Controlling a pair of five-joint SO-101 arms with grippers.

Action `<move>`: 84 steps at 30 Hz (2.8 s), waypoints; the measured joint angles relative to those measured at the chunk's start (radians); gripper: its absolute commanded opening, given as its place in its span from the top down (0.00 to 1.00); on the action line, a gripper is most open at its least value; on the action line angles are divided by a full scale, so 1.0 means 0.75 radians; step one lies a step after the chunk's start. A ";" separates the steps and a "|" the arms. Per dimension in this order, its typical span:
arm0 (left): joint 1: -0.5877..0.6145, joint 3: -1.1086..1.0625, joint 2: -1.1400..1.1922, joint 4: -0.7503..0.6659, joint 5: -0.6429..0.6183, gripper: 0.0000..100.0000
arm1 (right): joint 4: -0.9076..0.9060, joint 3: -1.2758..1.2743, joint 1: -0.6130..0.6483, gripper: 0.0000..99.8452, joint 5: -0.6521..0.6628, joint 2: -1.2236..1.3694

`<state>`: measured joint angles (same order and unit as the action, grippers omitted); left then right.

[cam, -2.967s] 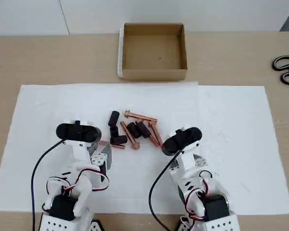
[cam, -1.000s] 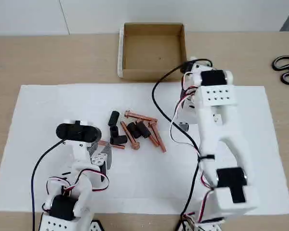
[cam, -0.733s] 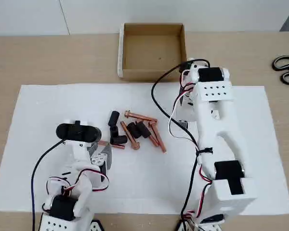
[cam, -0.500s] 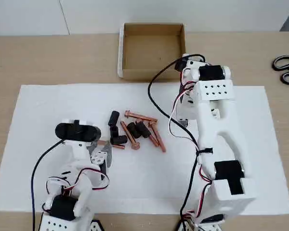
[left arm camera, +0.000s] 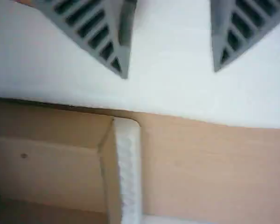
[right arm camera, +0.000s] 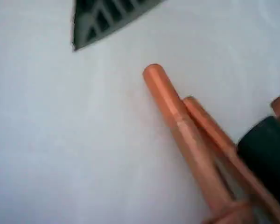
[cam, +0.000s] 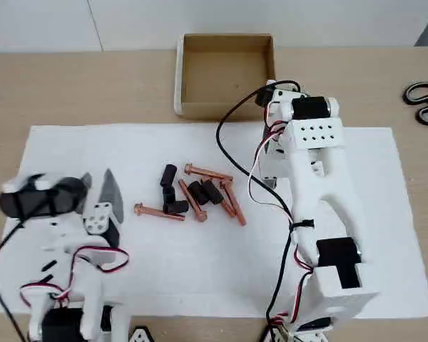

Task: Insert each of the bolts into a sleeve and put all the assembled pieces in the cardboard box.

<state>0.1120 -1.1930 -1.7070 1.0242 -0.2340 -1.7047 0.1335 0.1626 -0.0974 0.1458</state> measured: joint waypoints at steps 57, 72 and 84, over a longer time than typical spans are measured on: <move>0.047 1.168 1.792 0.618 0.006 0.89 | 0.307 0.164 0.509 0.83 0.162 0.319; 0.047 1.168 1.792 0.618 0.006 0.89 | 0.315 0.166 0.511 0.83 0.133 0.421; 0.047 1.168 1.792 0.618 0.006 0.89 | 0.311 0.166 0.550 0.83 0.133 0.432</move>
<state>0.1473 -0.3168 -0.3629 1.4876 -0.2294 -1.4714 0.2578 0.5754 0.0023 0.4695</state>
